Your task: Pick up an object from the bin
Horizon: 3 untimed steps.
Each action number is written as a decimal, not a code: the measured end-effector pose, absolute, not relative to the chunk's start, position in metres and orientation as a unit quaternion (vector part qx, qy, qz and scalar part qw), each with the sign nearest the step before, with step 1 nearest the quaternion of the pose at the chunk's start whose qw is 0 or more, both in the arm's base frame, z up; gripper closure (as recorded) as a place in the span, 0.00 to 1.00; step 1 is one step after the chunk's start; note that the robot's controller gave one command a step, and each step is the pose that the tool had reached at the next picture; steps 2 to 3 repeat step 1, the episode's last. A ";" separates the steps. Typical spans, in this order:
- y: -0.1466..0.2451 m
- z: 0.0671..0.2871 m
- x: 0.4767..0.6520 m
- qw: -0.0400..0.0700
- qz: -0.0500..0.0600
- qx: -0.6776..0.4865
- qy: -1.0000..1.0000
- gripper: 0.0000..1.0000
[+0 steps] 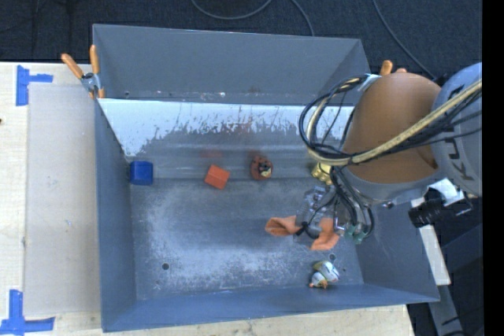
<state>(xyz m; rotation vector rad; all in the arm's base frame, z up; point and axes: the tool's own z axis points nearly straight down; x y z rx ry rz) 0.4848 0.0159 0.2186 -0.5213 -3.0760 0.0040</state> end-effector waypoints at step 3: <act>0.012 0.239 0.486 0.008 0.000 -0.166 -0.986 1.00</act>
Offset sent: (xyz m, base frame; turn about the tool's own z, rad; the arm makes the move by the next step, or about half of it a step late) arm 0.0216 0.0075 -0.0129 -0.2851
